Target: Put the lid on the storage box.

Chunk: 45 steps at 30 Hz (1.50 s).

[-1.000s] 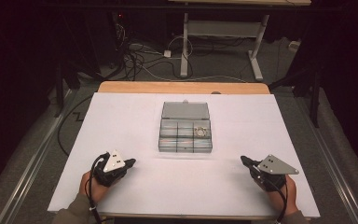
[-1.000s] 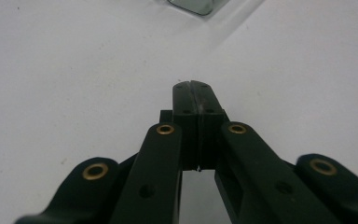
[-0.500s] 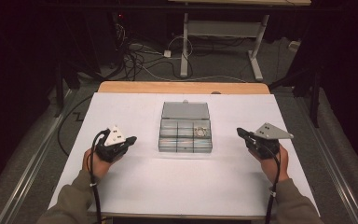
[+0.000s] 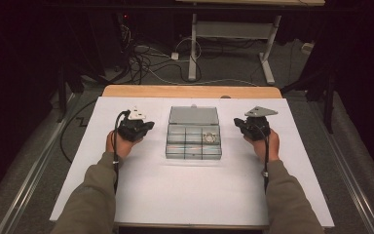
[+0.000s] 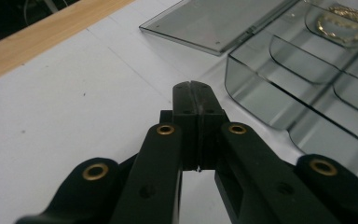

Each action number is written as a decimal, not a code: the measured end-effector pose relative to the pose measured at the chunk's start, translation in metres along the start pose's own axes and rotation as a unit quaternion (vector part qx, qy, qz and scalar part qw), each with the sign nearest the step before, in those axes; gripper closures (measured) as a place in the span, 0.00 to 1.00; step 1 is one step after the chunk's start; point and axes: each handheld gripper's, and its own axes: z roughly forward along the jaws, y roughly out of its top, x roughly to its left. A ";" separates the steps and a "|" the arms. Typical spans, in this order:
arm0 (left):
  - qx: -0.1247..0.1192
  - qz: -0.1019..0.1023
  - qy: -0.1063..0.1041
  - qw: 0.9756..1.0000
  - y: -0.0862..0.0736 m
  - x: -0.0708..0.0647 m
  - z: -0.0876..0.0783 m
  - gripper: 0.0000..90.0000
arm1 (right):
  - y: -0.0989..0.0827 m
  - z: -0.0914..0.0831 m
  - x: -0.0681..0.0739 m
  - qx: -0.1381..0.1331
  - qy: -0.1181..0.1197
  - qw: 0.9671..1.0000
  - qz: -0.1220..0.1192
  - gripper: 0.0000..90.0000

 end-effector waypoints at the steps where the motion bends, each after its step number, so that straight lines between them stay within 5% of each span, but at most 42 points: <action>1: 0.005 -0.001 0.001 1.000 0.003 0.001 0.006 0.96 | 0.002 0.005 0.000 0.006 0.000 1.000 -0.003 1.00; 13: 0.047 -0.025 0.004 0.999 0.014 0.004 0.055 0.96 | 0.018 0.062 0.013 0.079 0.002 0.996 -0.031 1.00; 21: 0.053 -0.034 -0.015 0.998 0.022 -0.002 0.073 0.96 | 0.020 0.080 0.021 0.109 -0.003 0.993 -0.054 1.00; 33: 0.049 -0.047 -0.008 0.998 0.025 -0.003 0.078 0.96 | 0.021 0.085 0.018 0.090 -0.013 0.995 -0.043 1.00; 45: -0.002 -0.071 0.007 0.997 0.032 -0.003 0.068 0.96 | 0.030 0.071 0.018 0.030 -0.028 0.999 -0.026 1.00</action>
